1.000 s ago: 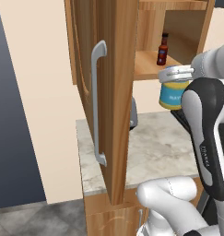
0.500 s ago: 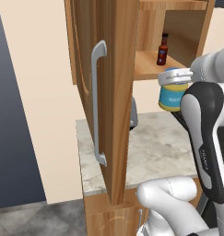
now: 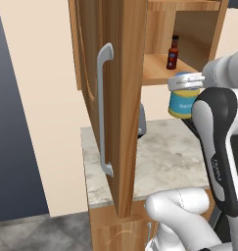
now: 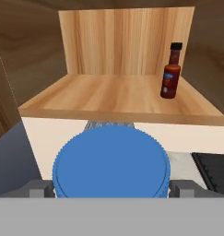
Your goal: Move the mayonnaise and condiment bottle from the cabinet to the dining counter.
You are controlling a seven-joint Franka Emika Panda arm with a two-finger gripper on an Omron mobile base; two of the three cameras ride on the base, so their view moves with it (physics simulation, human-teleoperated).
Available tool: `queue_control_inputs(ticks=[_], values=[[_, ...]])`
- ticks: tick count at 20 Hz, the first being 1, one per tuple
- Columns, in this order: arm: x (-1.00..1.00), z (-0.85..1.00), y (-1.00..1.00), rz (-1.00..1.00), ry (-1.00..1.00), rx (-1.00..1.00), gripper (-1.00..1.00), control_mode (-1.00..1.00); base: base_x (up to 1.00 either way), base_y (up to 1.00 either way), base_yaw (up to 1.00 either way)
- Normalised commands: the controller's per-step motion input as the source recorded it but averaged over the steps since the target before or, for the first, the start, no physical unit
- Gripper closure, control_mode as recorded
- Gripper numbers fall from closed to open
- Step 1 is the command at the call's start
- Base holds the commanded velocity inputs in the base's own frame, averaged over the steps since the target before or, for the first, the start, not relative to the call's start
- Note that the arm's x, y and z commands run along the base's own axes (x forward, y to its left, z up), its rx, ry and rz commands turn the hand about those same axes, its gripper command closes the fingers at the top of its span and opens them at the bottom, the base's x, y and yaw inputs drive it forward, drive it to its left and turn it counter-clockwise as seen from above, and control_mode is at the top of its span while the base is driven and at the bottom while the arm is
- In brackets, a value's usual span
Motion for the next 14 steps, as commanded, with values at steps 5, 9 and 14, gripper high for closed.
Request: queue_control_inputs(ticks=[5, 9, 14], values=[[0.0, 0.0, 0.0, 0.0, 0.0, 0.0, 1.0, 1.0, -0.26, -0.05, -0.01], [0.0, 0.0, 0.0, 0.0, 0.0, 0.0, 1.0, 1.0, -0.86, -0.36, -0.09], [0.0, 0.0, 0.0, 0.0, 0.0, 0.0, 1.0, 1.0, -0.89, -0.41, -0.1]])
